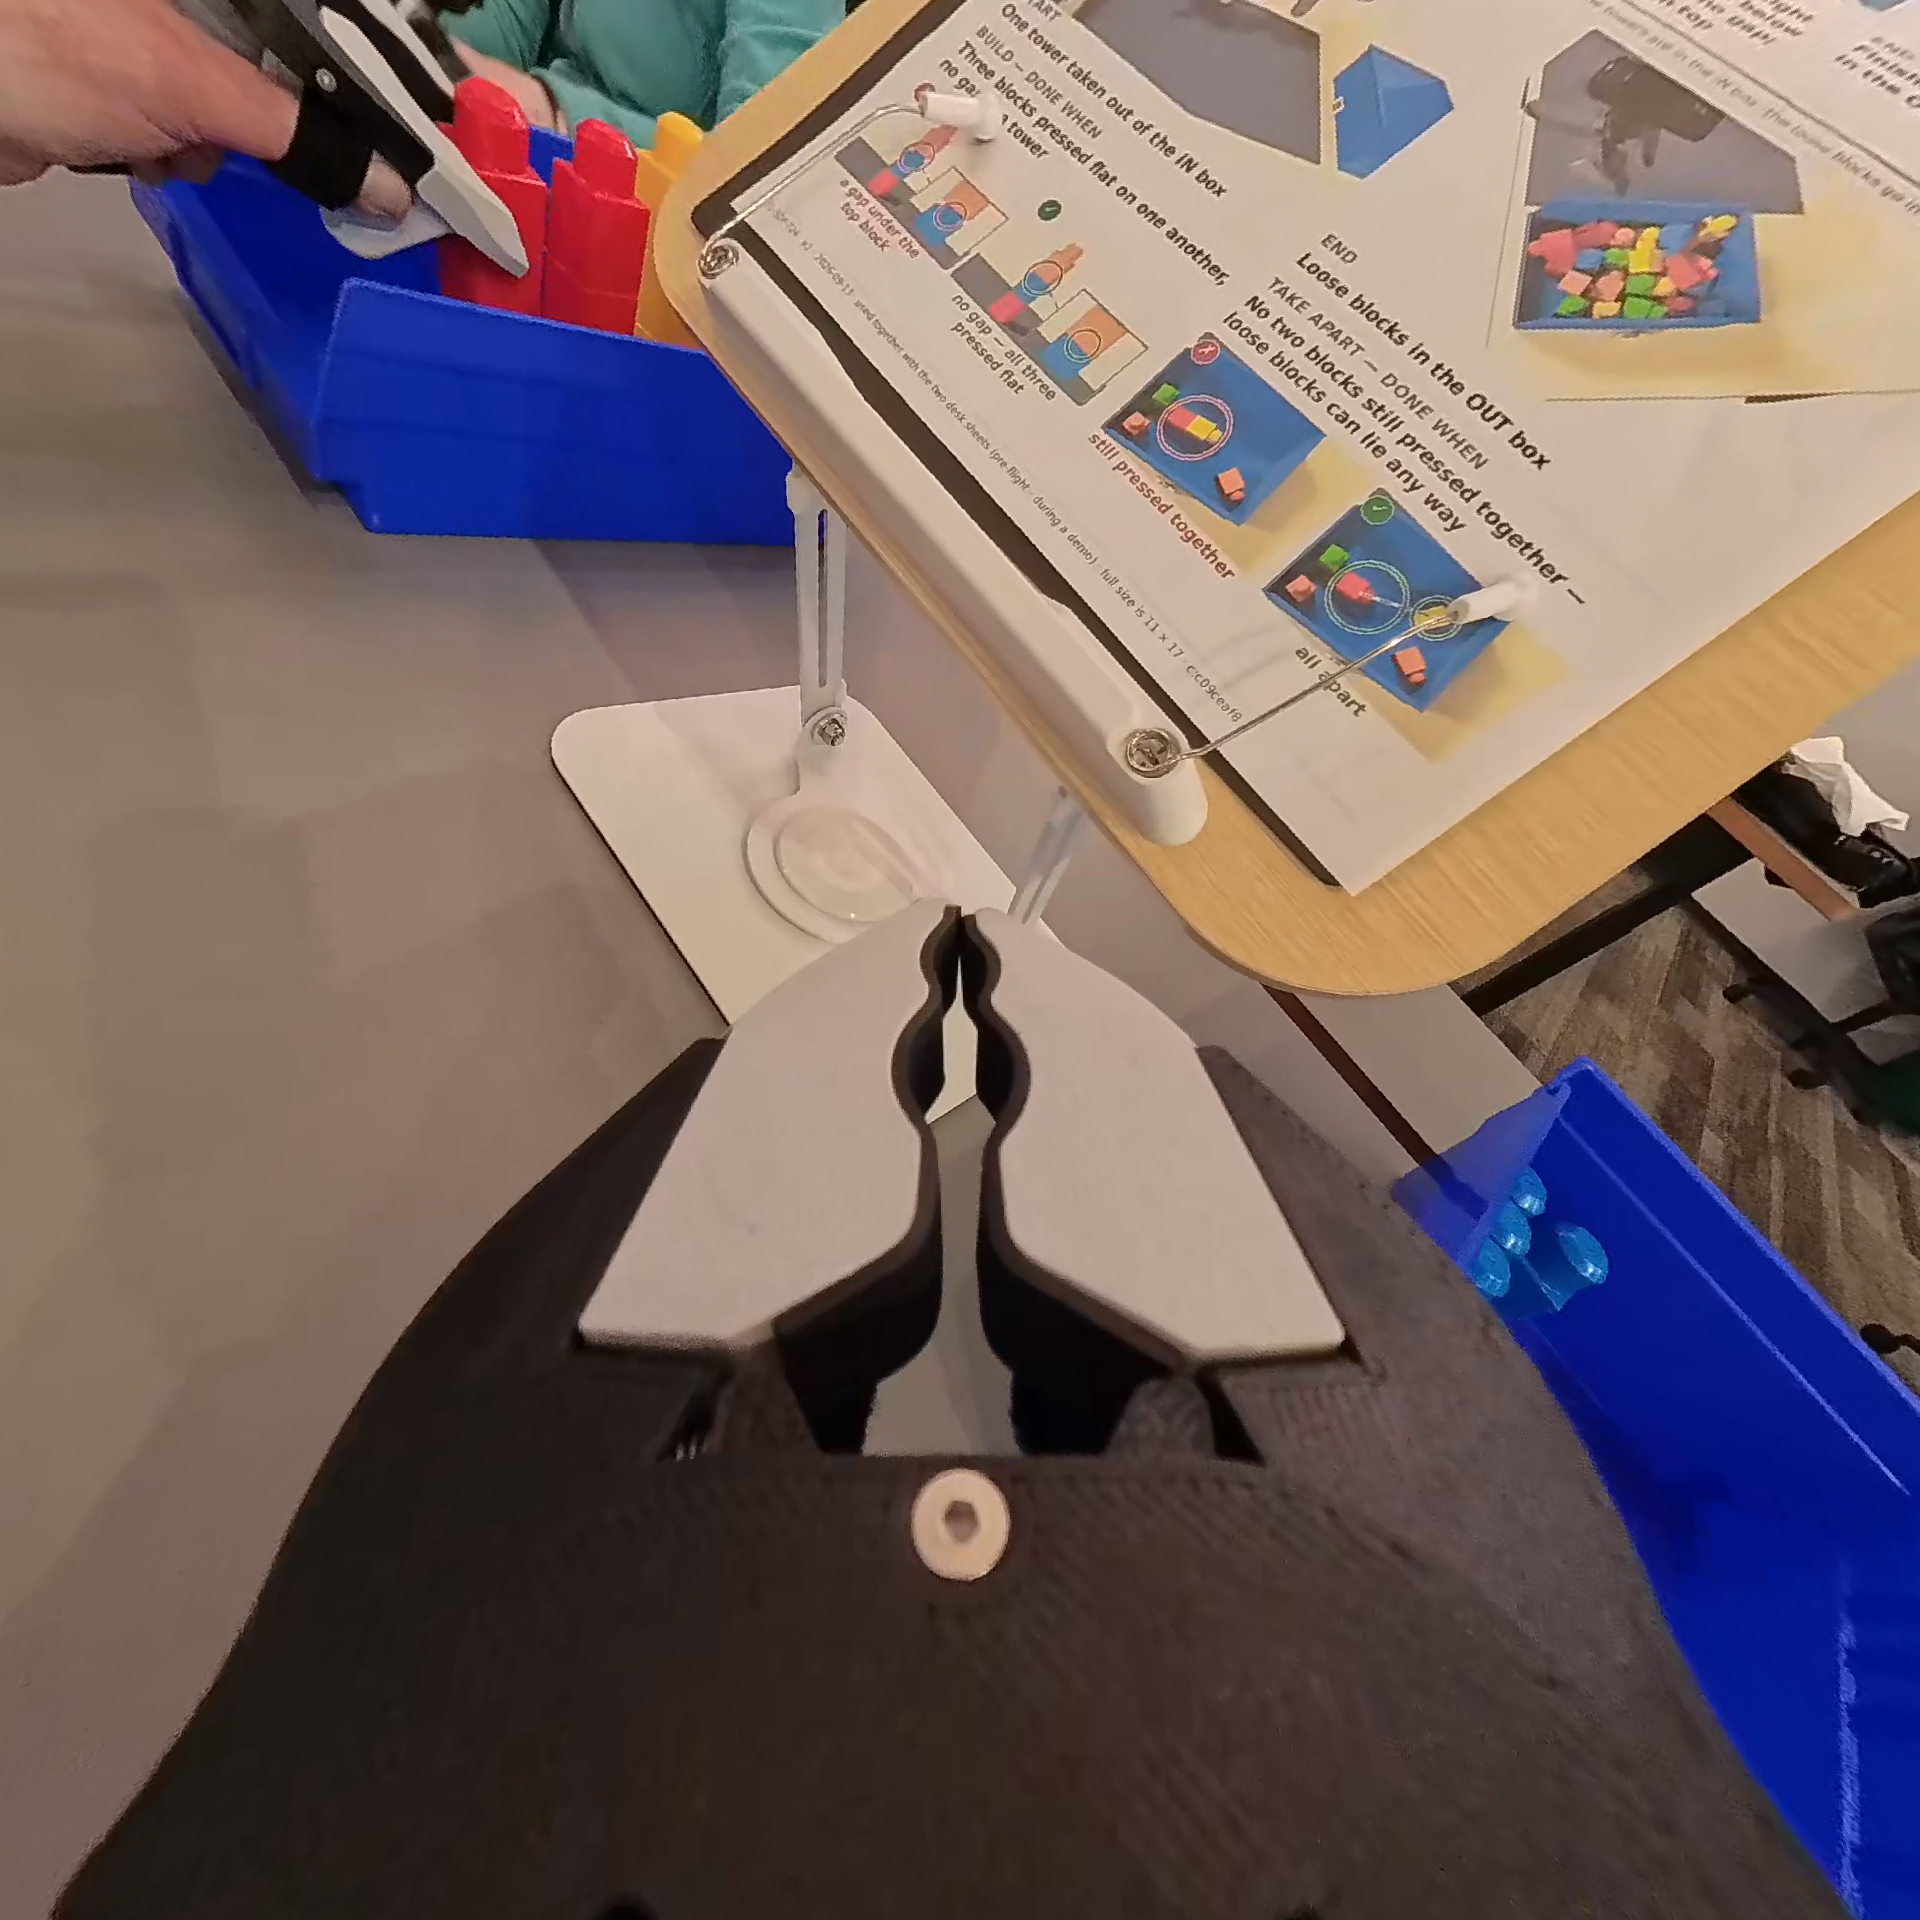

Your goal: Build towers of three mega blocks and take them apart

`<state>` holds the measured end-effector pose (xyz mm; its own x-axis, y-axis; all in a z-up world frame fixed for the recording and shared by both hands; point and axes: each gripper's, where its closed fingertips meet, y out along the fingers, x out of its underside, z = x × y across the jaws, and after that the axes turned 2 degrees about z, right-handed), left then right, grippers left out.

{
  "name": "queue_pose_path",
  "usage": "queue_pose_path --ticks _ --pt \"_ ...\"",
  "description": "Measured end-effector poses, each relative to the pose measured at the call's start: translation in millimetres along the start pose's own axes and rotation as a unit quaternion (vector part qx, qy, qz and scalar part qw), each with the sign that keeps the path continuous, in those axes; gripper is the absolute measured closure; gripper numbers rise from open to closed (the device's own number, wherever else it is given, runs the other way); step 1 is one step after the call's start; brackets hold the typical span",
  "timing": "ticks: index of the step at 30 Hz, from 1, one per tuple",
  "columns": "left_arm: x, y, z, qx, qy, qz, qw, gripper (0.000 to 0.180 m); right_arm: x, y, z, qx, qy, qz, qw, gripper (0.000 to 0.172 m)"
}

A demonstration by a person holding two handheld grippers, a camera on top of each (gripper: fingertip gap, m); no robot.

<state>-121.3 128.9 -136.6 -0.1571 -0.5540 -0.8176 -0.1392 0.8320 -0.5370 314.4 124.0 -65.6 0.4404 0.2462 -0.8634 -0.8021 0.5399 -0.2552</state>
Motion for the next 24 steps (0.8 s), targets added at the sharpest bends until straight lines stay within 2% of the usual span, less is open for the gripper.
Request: queue_pose_path --ticks 6,9,12,16,19,24 --pt "-18 -24 -7 0.011 0.001 0.047 0.999 0.139 7 5 -4 -0.013 0.000 -0.011 1.000 0.172" --pt "-36 -54 -8 0.024 0.011 0.075 0.997 0.140 12 8 -7 -0.022 -0.002 -0.017 1.000 0.172" --pt "-57 -93 14 0.091 0.025 0.105 0.990 0.140 16 9 -7 -0.029 0.004 -0.020 0.999 0.172" --pt "-77 -139 69 0.202 0.082 0.137 0.966 0.140 18 9 -7 -0.038 0.014 -0.016 0.999 0.172" --pt "-76 -158 128 0.293 0.147 0.141 0.934 0.140 22 10 -7 -0.043 0.018 -0.016 0.999 0.172" --pt "-53 -161 237 0.449 0.232 0.121 0.855 0.140 34 13 -4 -0.050 0.032 -0.024 0.998 0.172"
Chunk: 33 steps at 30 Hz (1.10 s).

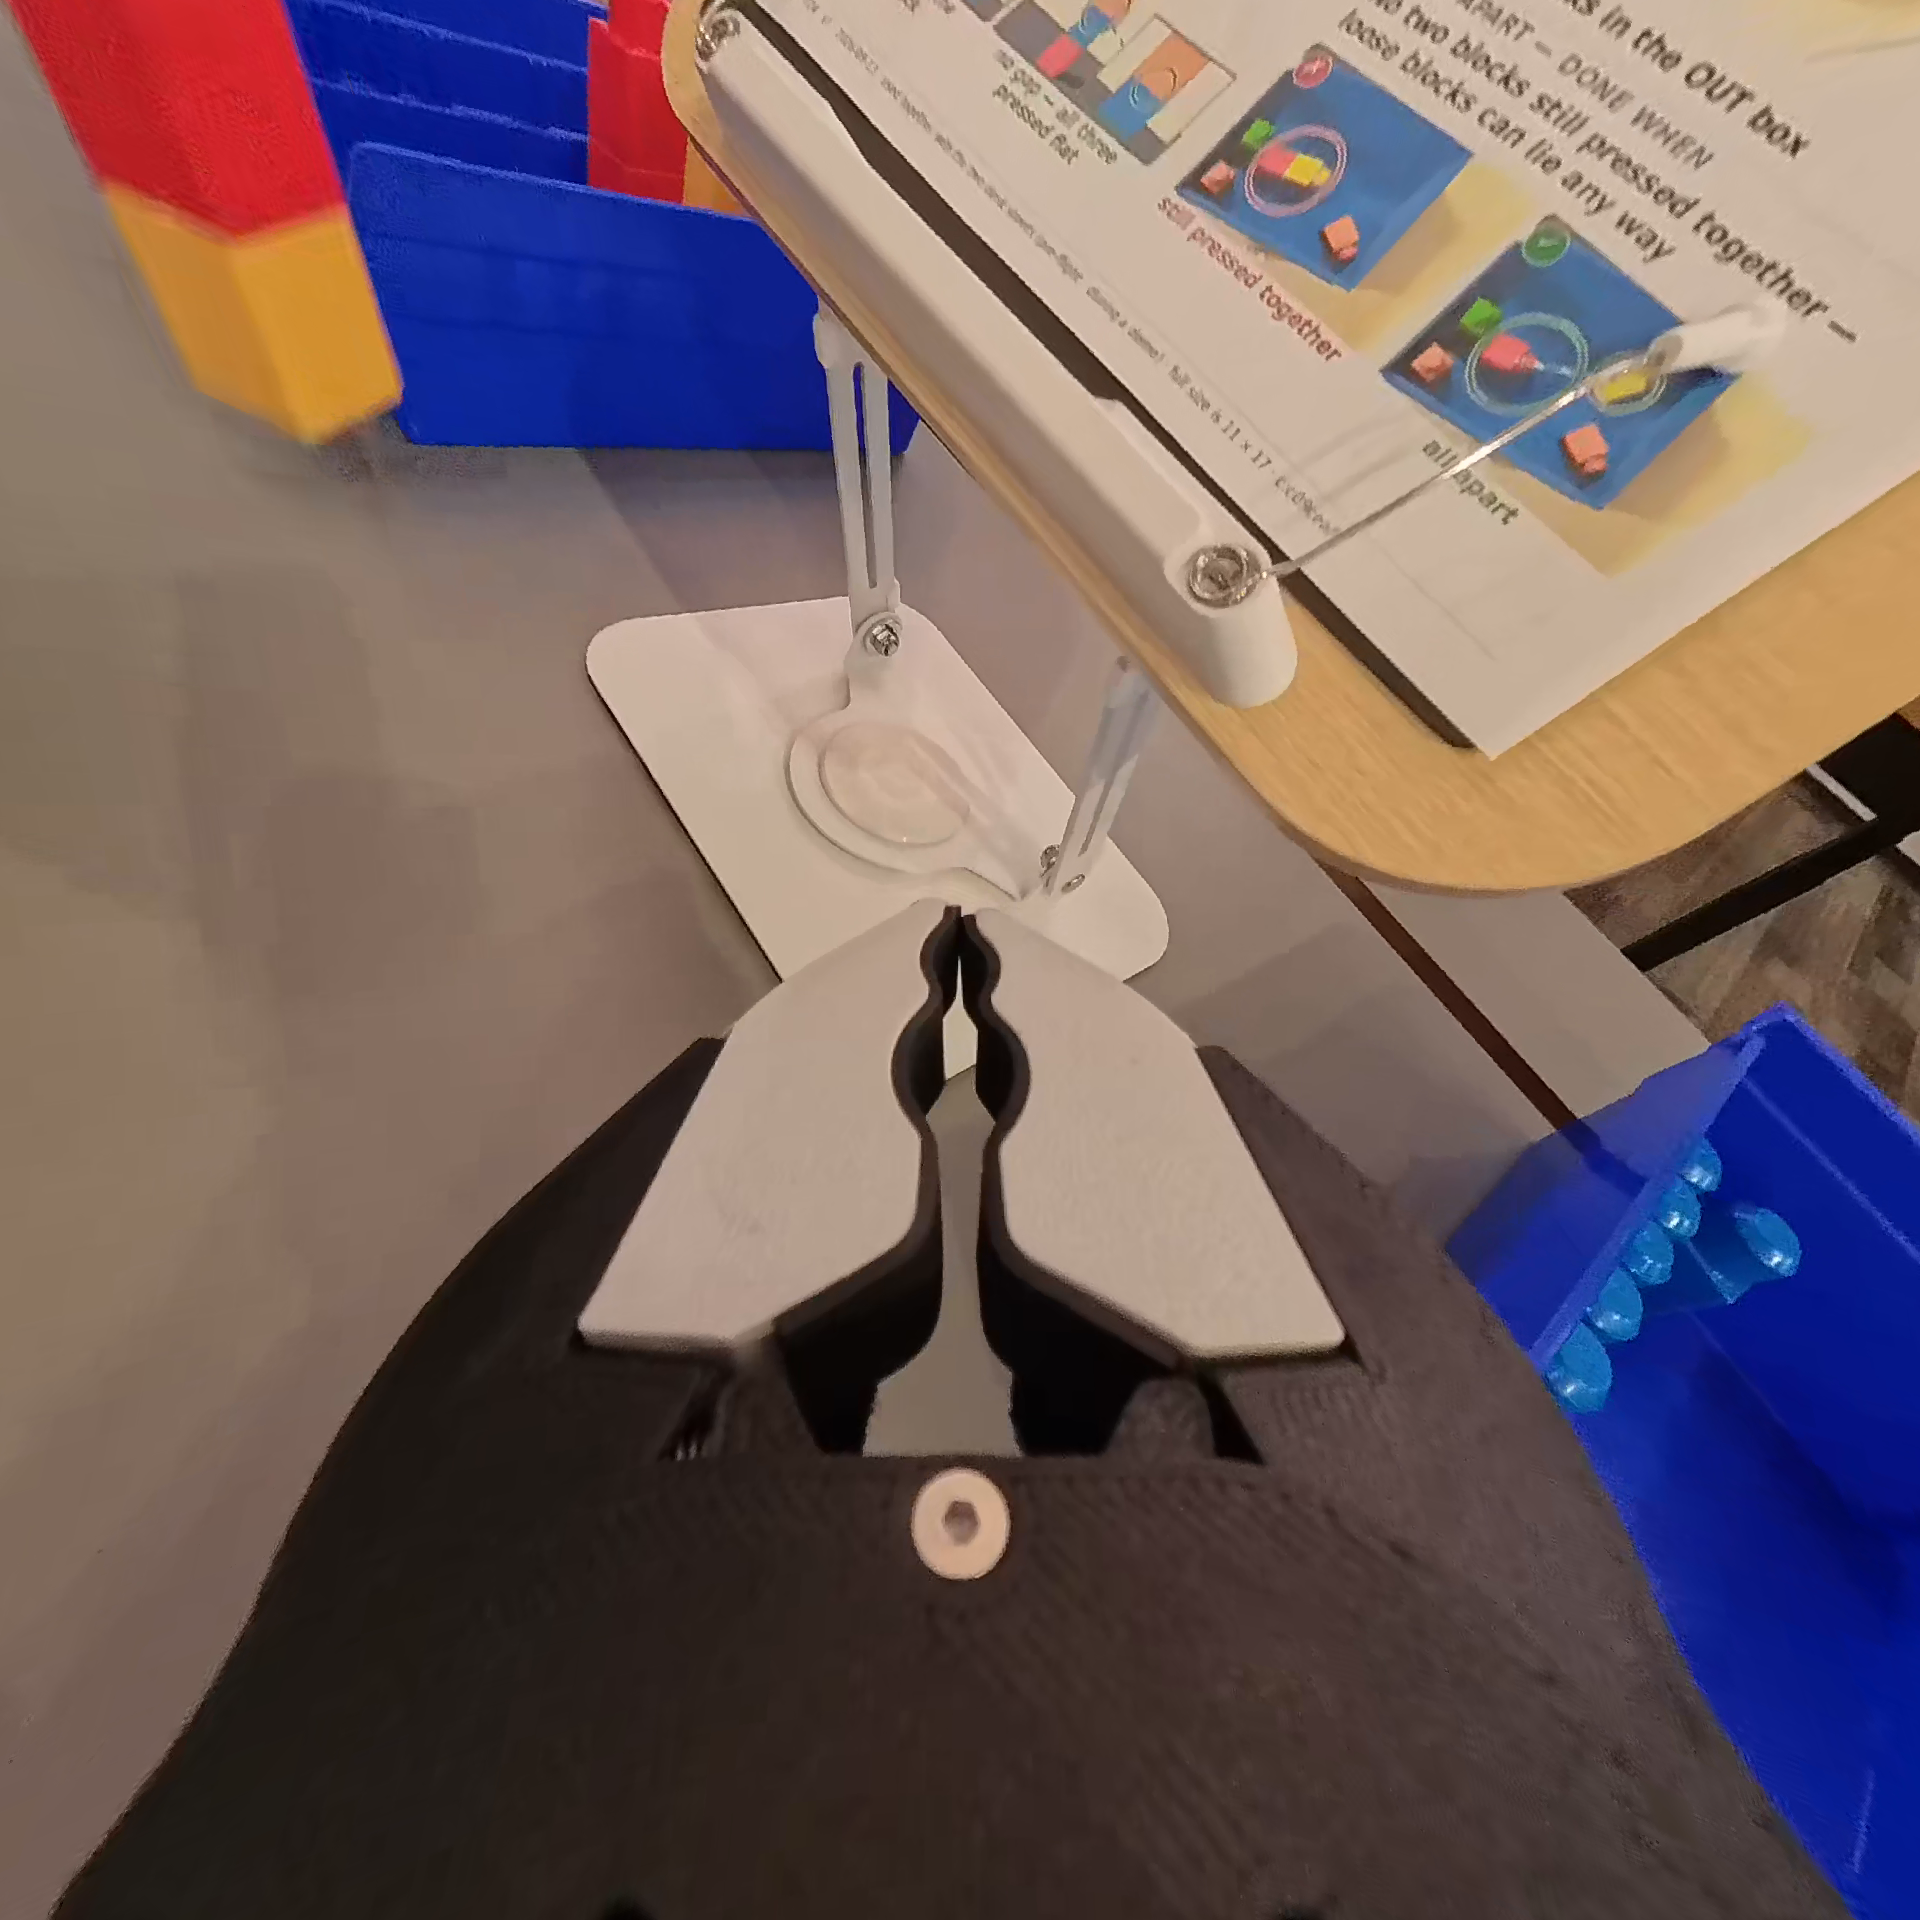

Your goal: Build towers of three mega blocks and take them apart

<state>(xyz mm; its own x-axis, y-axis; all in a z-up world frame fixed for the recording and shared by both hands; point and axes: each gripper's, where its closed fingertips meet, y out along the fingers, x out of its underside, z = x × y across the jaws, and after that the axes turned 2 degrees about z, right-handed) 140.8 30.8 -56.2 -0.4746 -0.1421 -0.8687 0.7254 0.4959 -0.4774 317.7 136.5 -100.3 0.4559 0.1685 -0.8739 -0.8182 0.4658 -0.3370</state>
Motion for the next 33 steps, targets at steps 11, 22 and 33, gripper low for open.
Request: queue_pose_path --ticks 11,22,33 --pt "5 84 41 0.138 0.064 -0.002 0.988 0.140 21 5 10 -0.014 0.042 0.002 0.999 0.172" --pt "30 111 41 0.160 0.040 -0.013 0.986 0.140 28 12 4 -0.025 0.038 -0.012 0.999 0.172" --pt "28 112 46 0.182 0.031 0.005 0.983 0.140 29 14 2 -0.030 0.038 -0.015 0.999 0.172"
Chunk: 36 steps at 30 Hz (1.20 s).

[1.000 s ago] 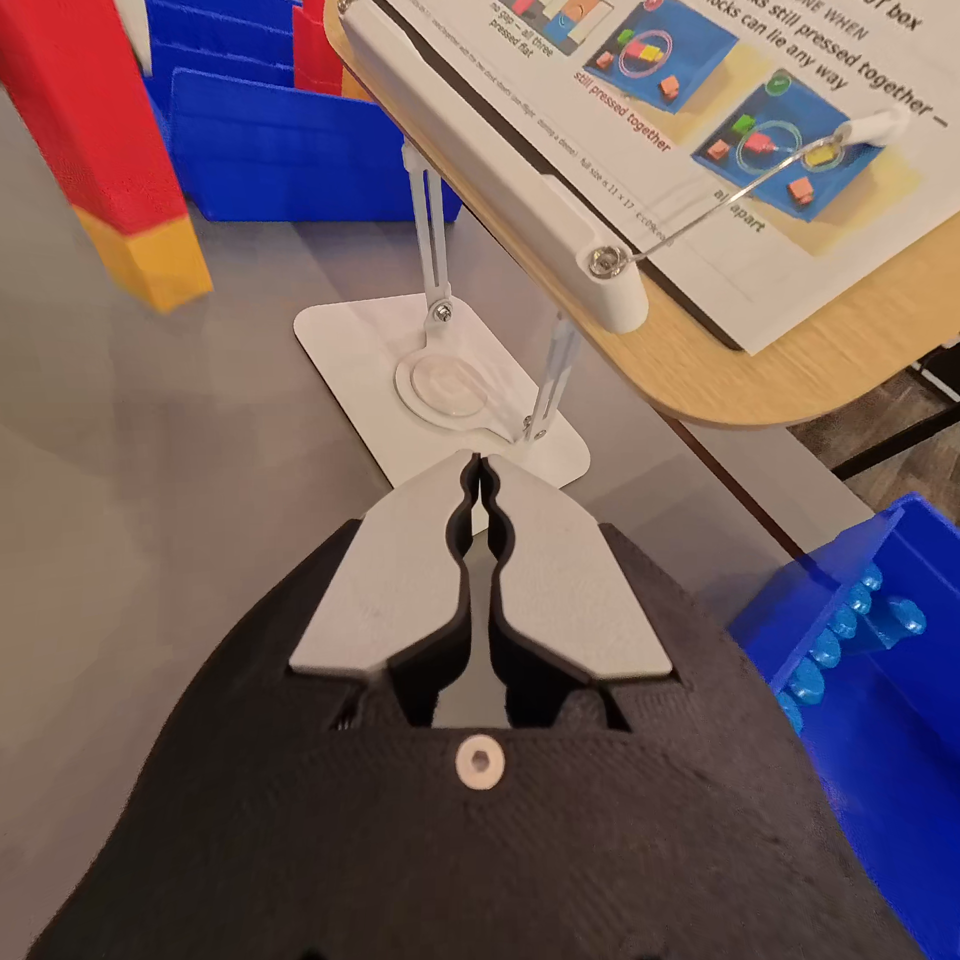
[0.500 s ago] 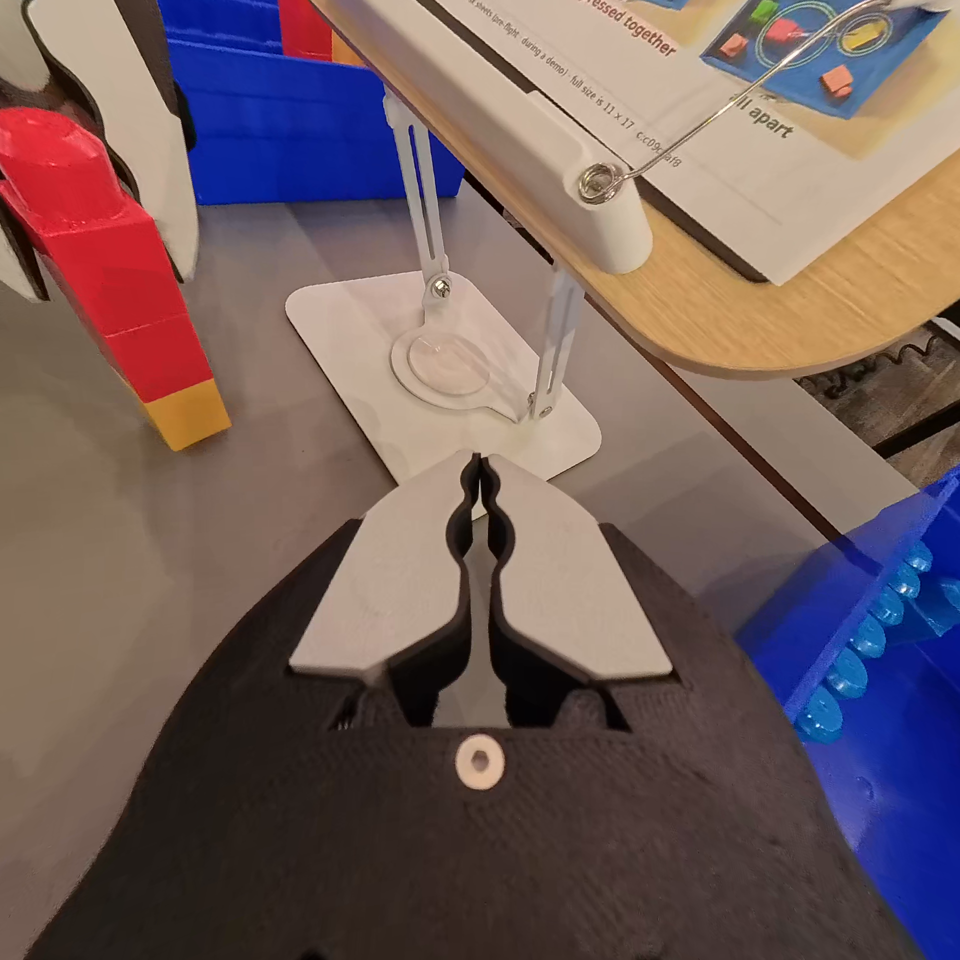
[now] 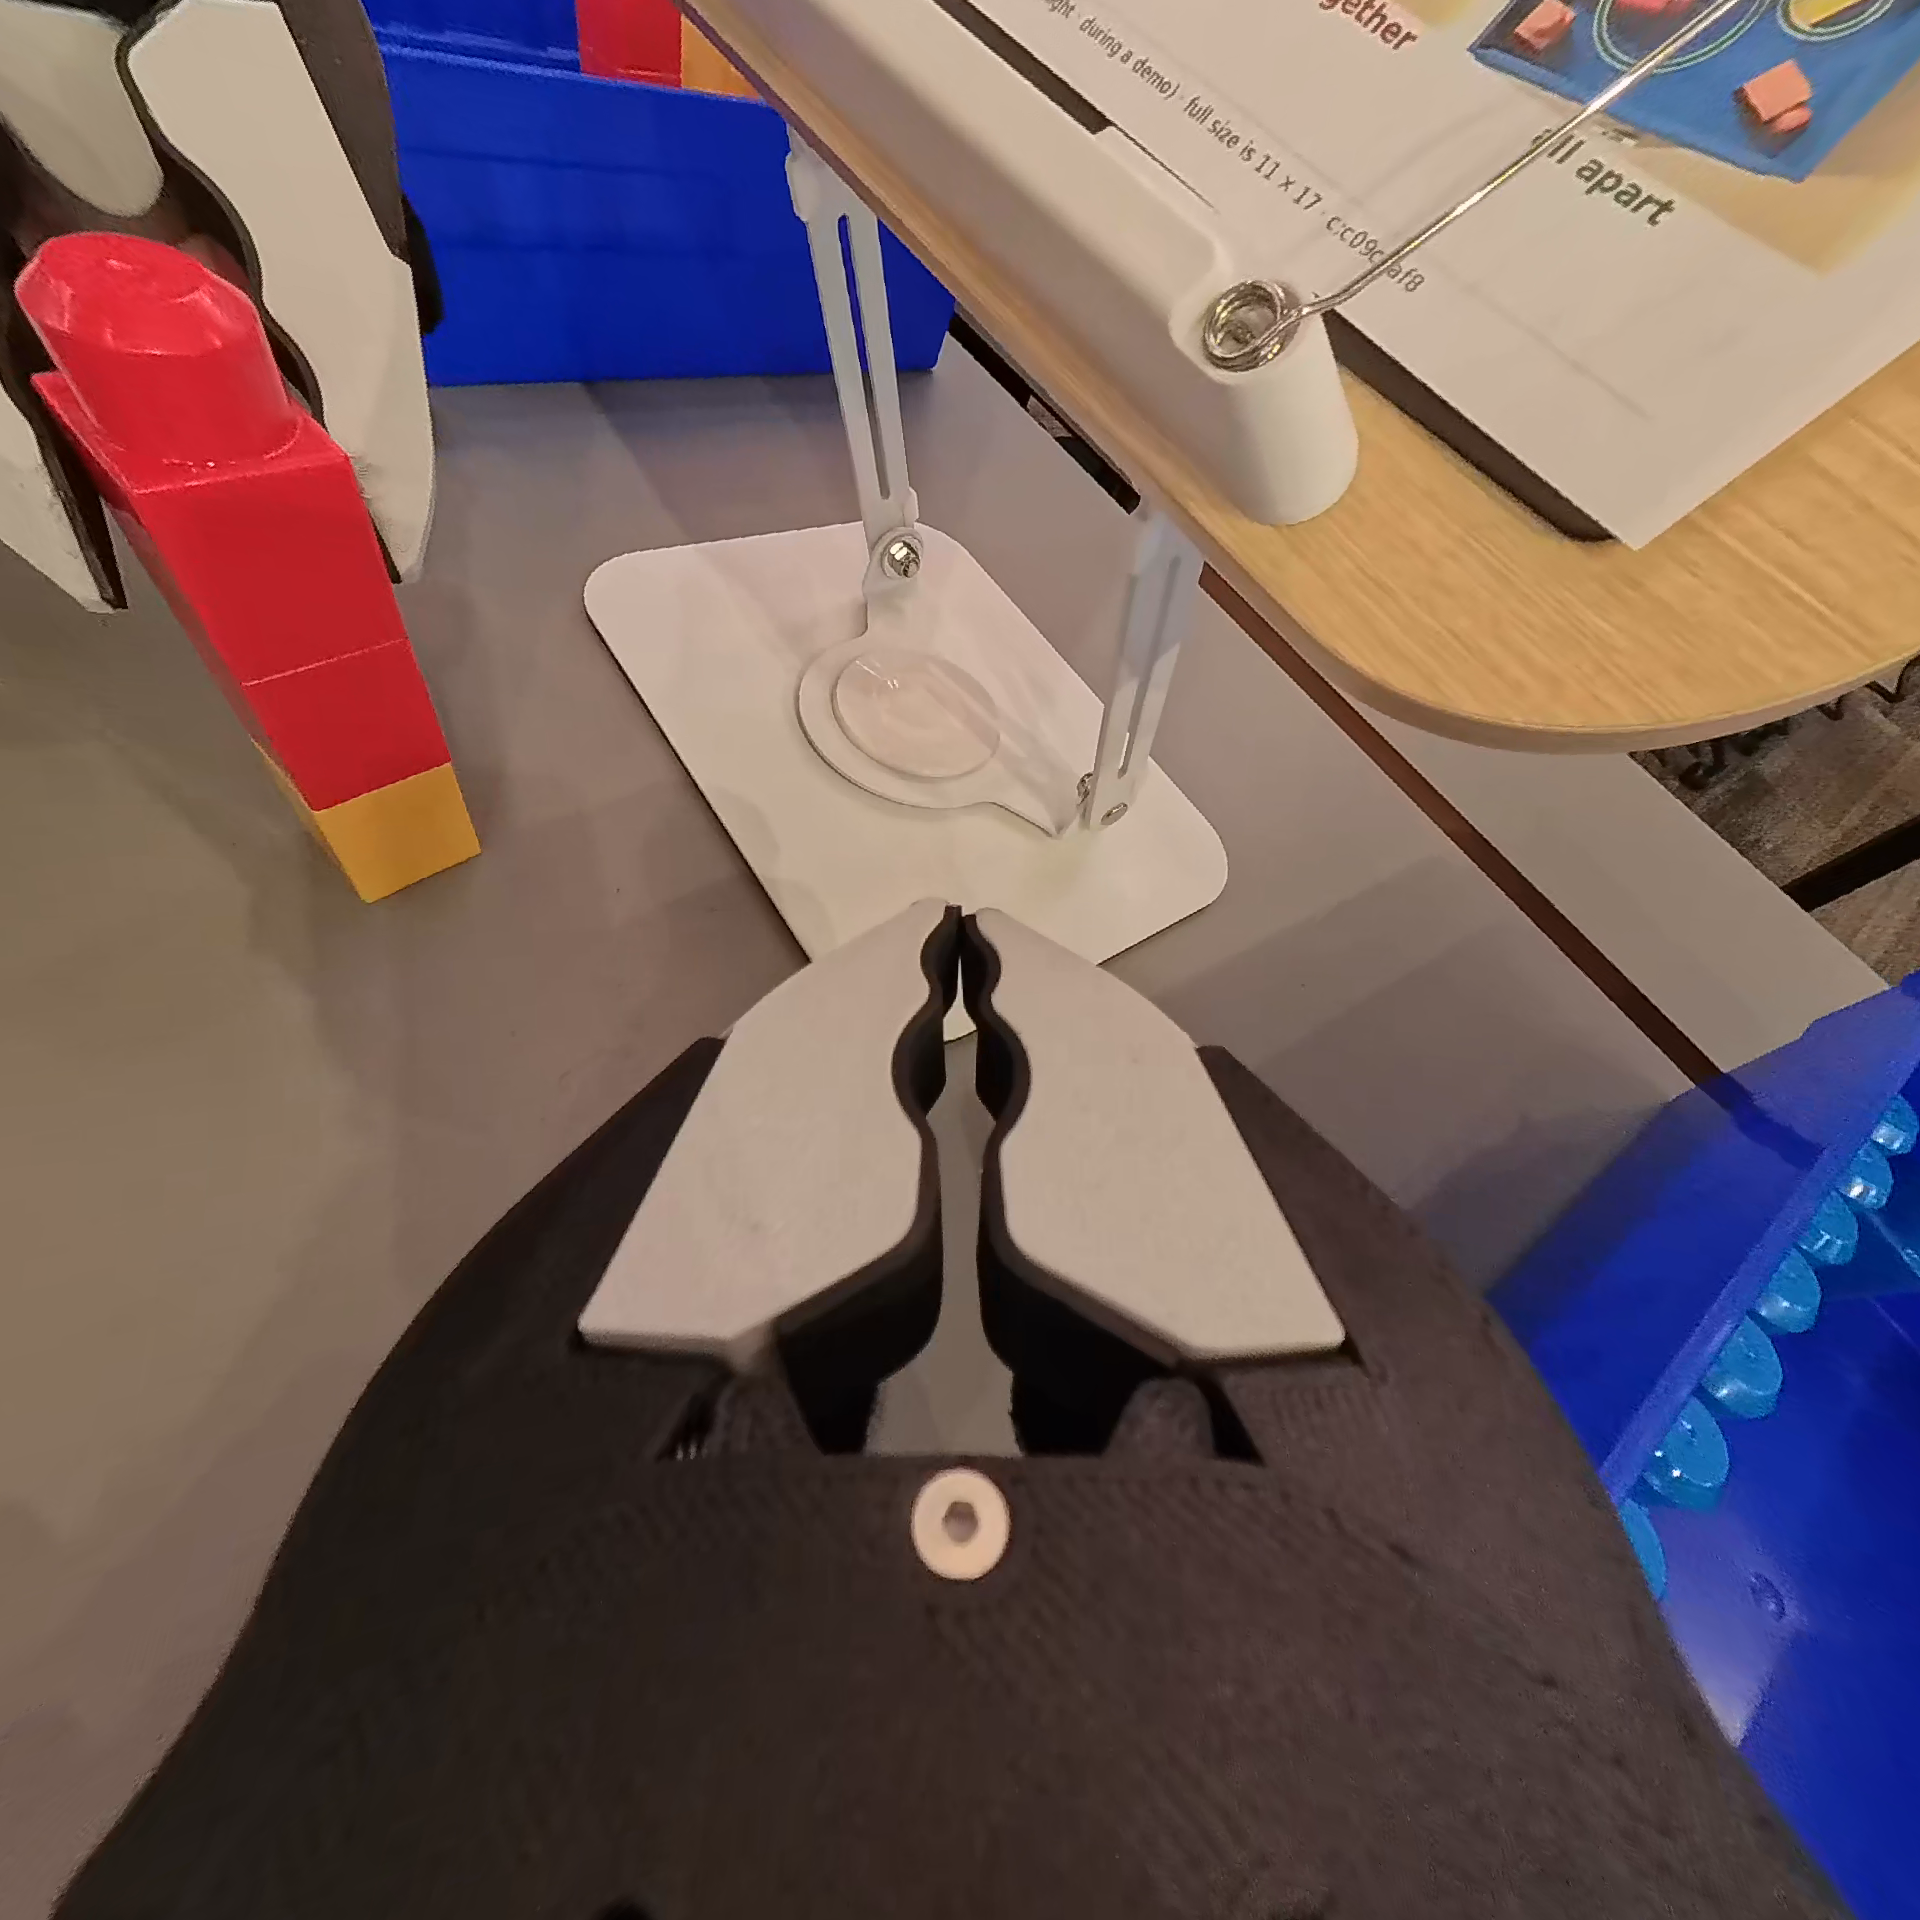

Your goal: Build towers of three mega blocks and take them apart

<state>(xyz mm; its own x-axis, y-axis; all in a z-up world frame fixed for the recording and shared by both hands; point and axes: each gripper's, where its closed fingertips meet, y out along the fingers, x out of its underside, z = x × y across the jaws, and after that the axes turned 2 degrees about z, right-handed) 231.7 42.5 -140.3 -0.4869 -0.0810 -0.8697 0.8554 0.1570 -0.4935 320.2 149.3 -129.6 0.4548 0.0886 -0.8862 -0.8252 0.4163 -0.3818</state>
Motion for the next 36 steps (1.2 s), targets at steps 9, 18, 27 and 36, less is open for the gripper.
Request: queue_pose_path --ticks 9,18,27,36 --pt "1 -1 1 0.007 -0.007 0.008 1.000 0.133 -1 0 0 -0.001 -0.001 0.001 1.000 0.172" --pt "0 -2 0 0.006 -0.008 0.014 1.000 0.129 -1 0 -1 -0.002 -0.002 0.001 1.000 0.172" --pt "12 -13 -3 -0.036 -0.017 0.019 0.999 0.115 -2 -2 -1 -0.002 -0.003 0.004 1.000 0.172" --pt "53 26 7 -0.040 -0.037 -0.043 0.998 0.111 -3 -2 -2 -0.001 -0.005 0.005 1.000 0.172"
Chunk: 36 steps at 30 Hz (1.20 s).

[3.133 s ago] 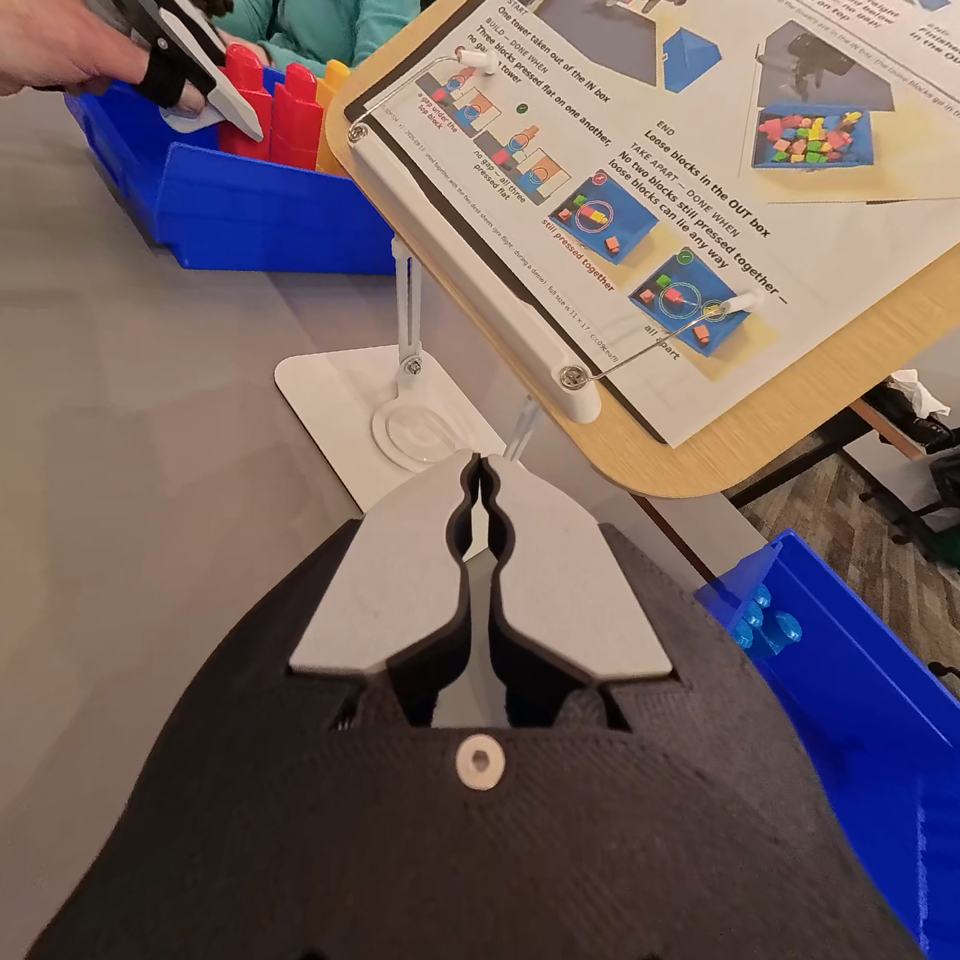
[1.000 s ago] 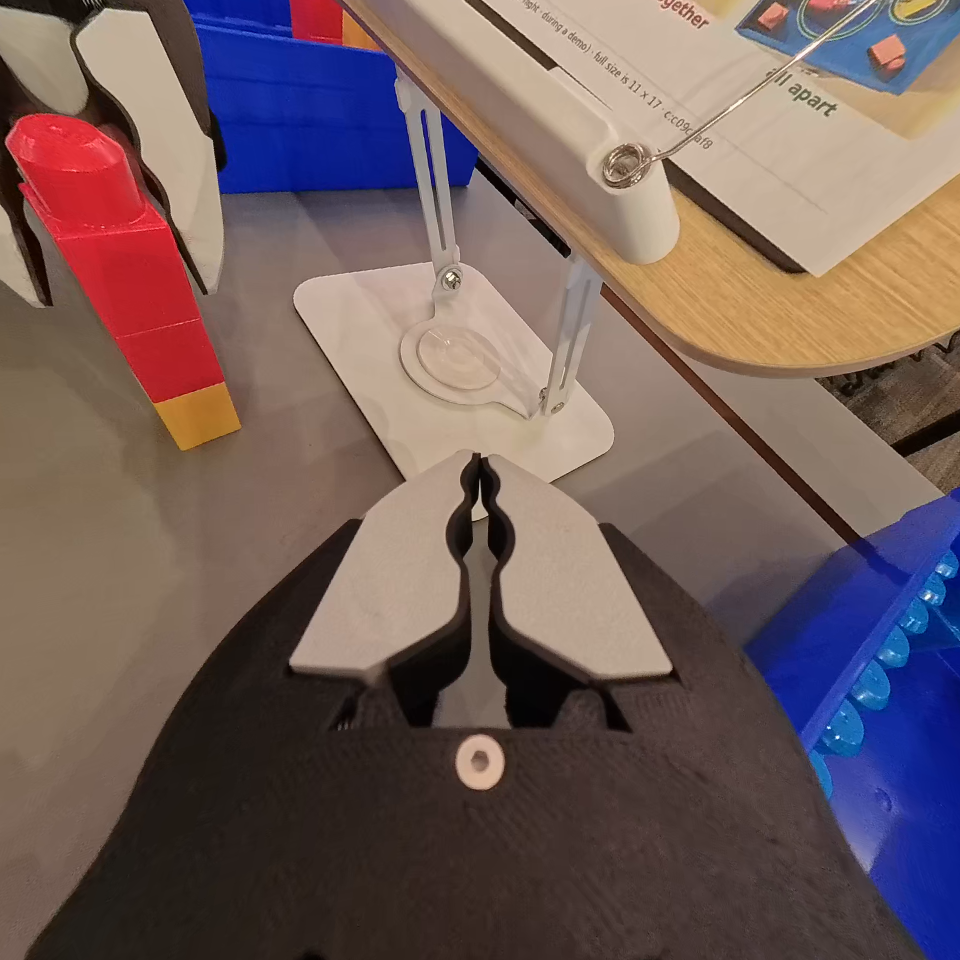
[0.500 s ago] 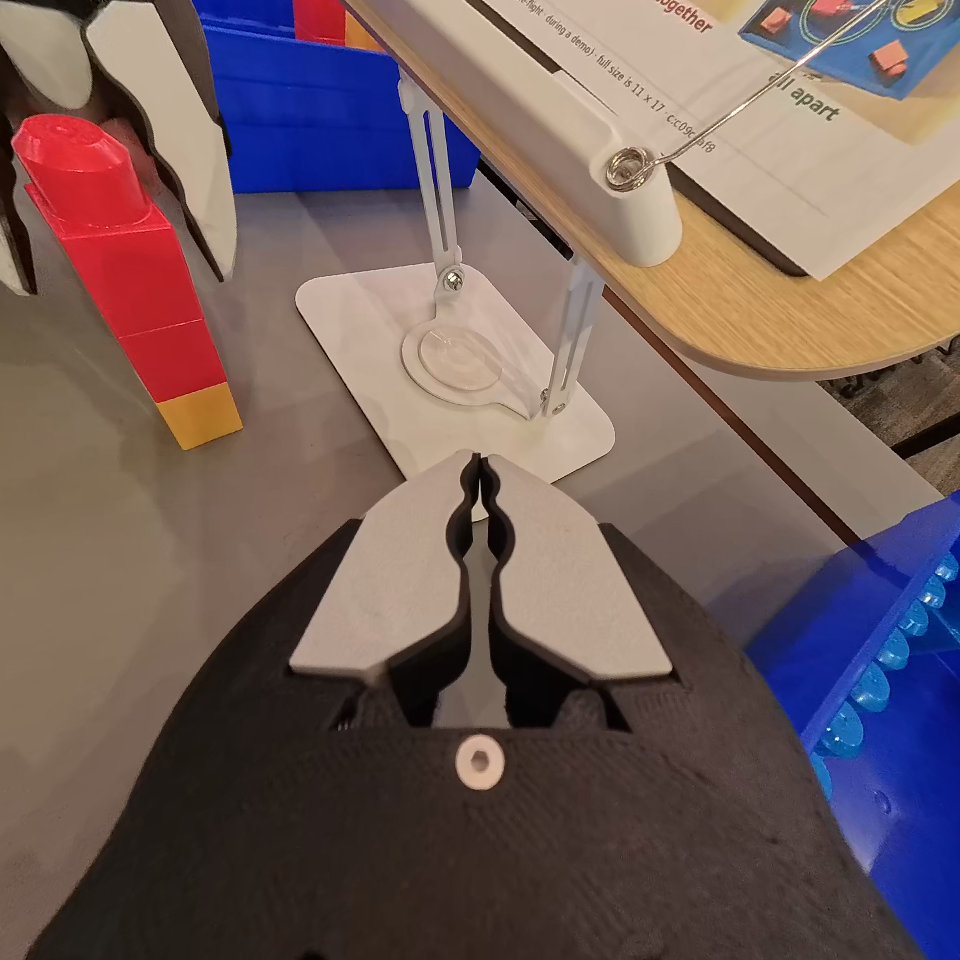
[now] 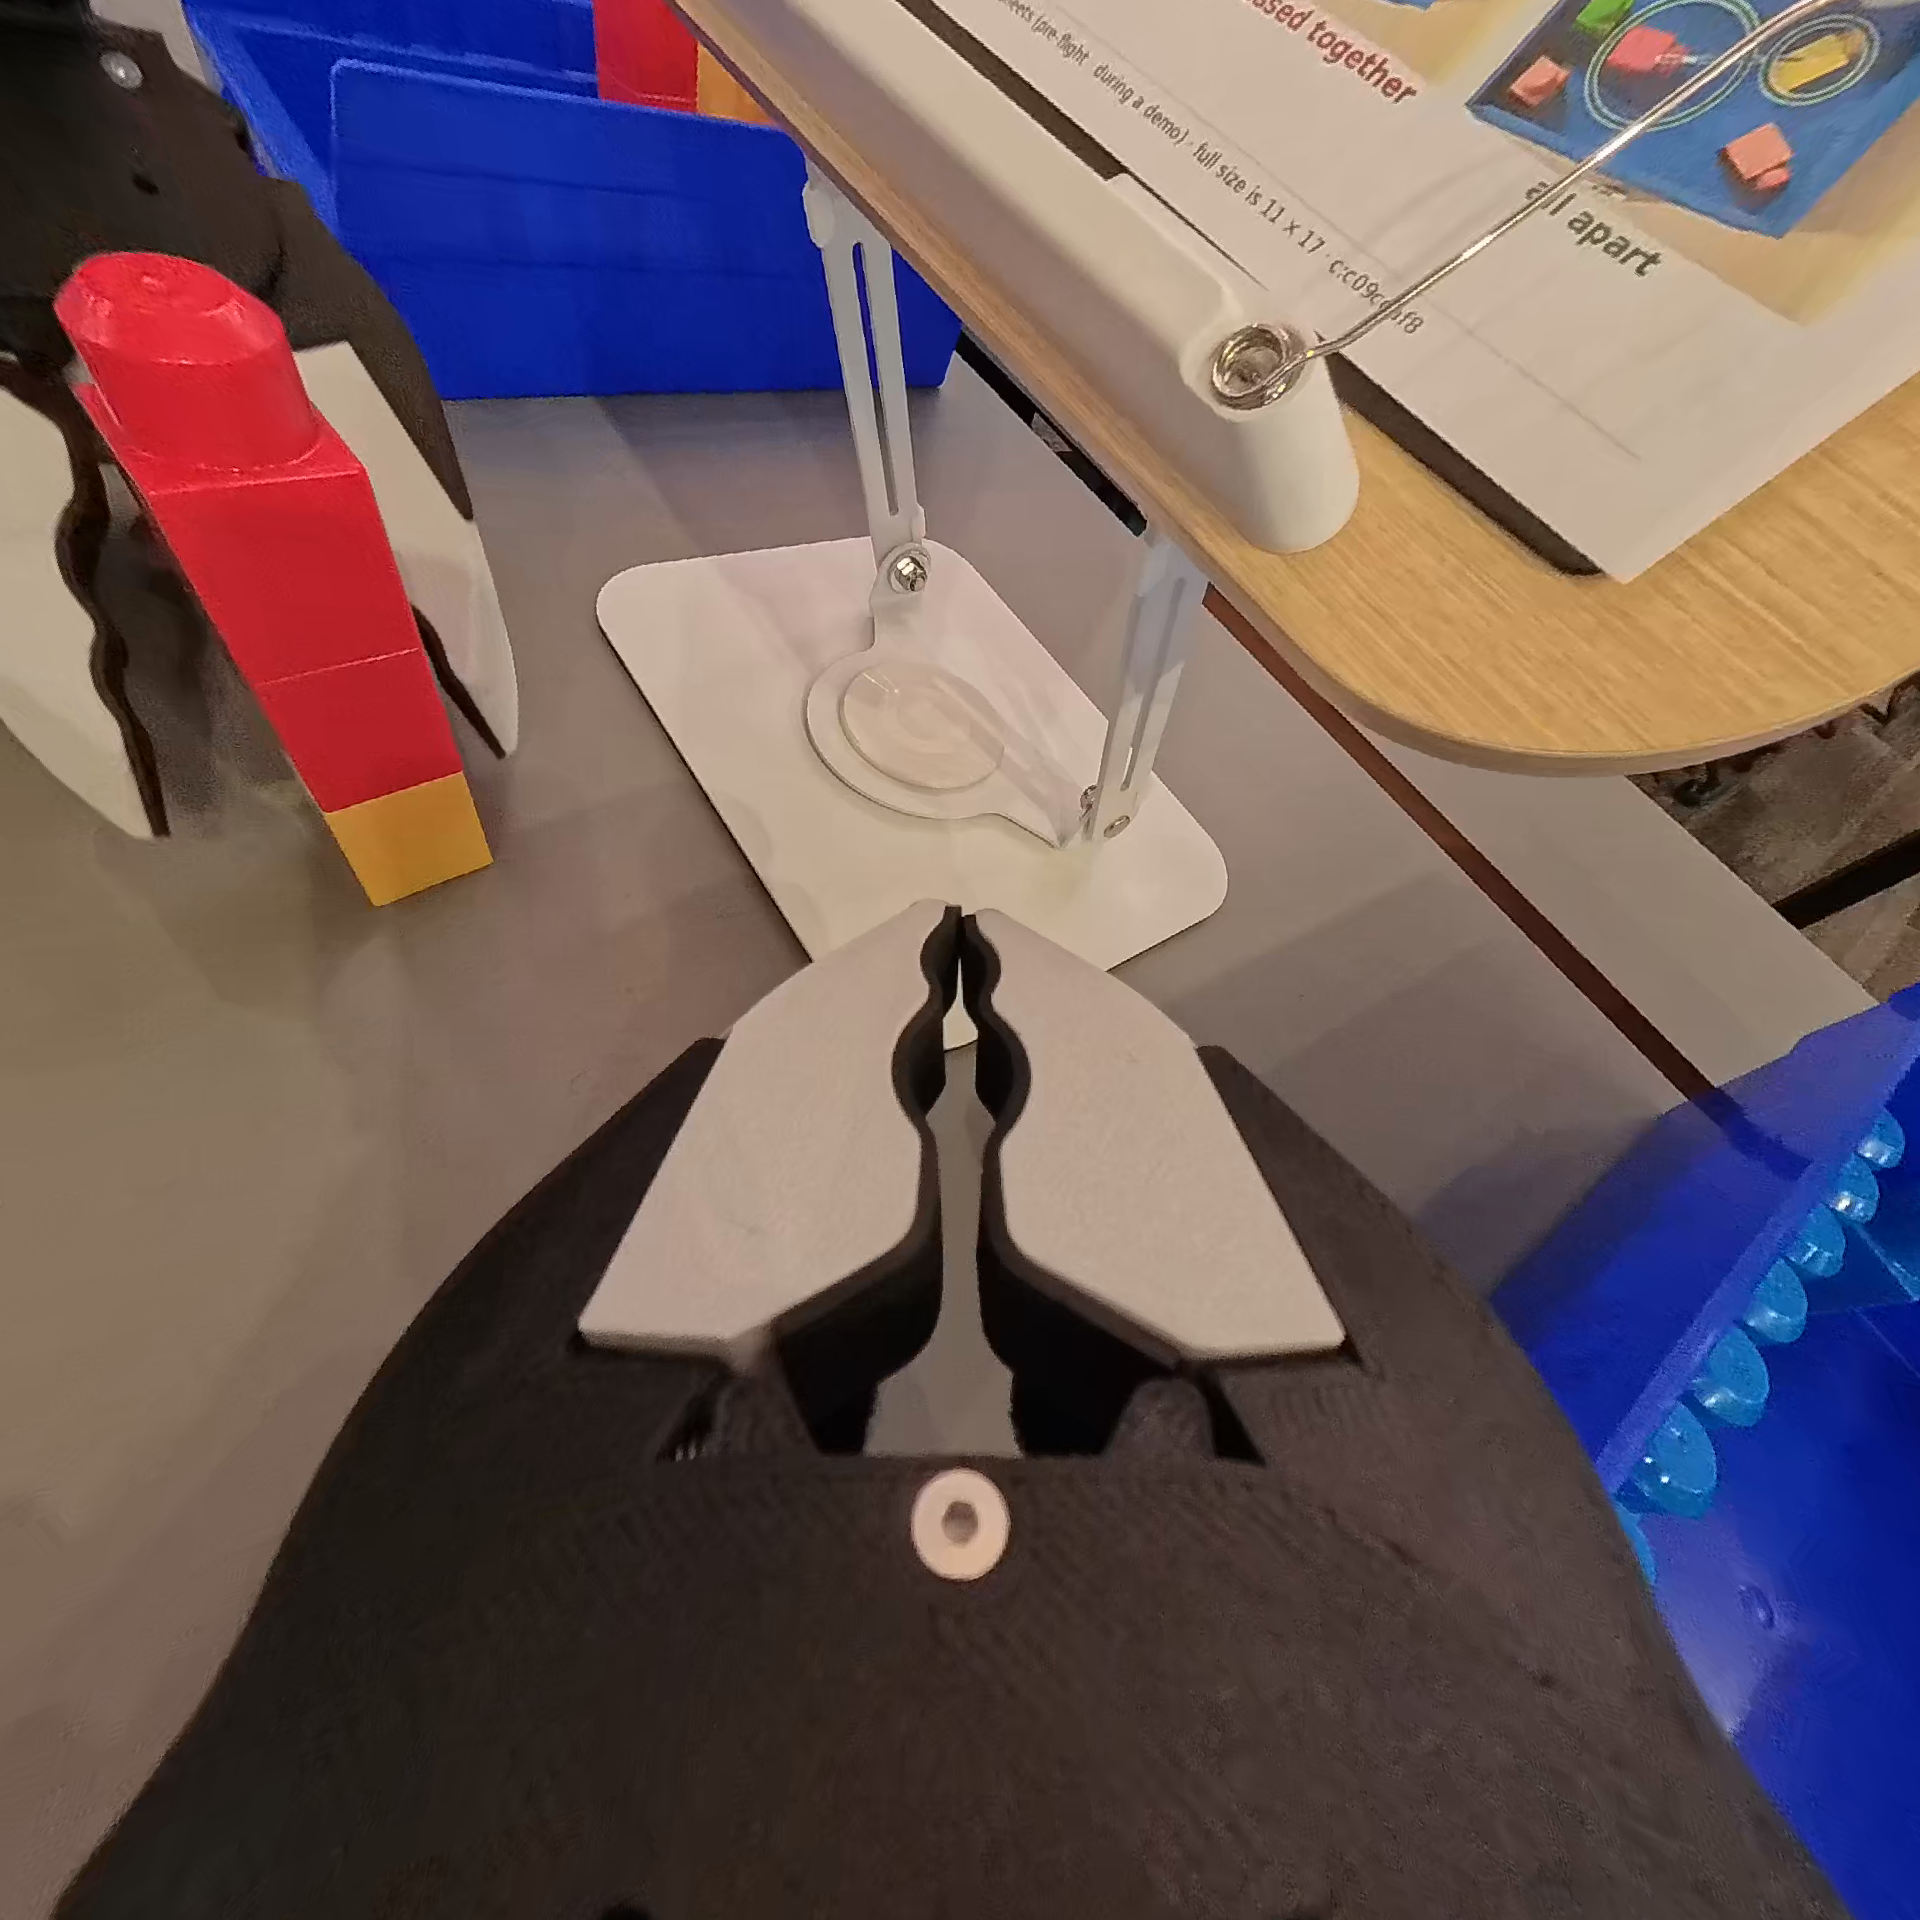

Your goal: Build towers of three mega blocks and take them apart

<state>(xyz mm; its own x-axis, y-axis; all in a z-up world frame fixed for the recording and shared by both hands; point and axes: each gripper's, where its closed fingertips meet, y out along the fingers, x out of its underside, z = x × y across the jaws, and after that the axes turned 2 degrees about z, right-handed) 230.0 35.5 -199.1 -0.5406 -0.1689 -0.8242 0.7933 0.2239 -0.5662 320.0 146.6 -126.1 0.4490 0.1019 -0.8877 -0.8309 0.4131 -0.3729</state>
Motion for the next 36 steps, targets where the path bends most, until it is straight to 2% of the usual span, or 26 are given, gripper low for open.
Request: queue_pose_path --ticks 3,5,10,17,27,31,36 --pt "3 4 -2 -0.001 -0.006 -0.011 1.000 0.122 -1 -1 0 0.001 0.000 0.001 1.000 0.172" --pt "3 4 -1 0.007 -0.006 -0.012 1.000 0.143 -1 -1 0 0.000 -0.001 0.002 1.000 0.172" --pt "3 5 -2 -0.001 0.001 -0.012 1.000 0.144 -4 -1 -3 -0.006 -0.001 0.007 1.000 0.172" --pt "-4 -2 -1 0.016 0.012 -0.028 0.999 0.144 -26 -8 -14 -0.037 0.017 0.060 0.997 0.172" --pt "-22 -12 -4 0.027 0.072 -0.090 0.993 0.144 -74 -22 -52 -0.144 0.031 0.164 0.975 0.171" --pt "-18 -11 -2 0.026 0.079 -0.115 0.990 0.144 -88 -23 -66 -0.159 0.013 0.184 0.970 0.164" --pt "-14 -9 0 0.027 0.077 -0.122 0.989 0.144 -94 -18 -86 -0.185 -0.007 0.182 0.966 0.141"
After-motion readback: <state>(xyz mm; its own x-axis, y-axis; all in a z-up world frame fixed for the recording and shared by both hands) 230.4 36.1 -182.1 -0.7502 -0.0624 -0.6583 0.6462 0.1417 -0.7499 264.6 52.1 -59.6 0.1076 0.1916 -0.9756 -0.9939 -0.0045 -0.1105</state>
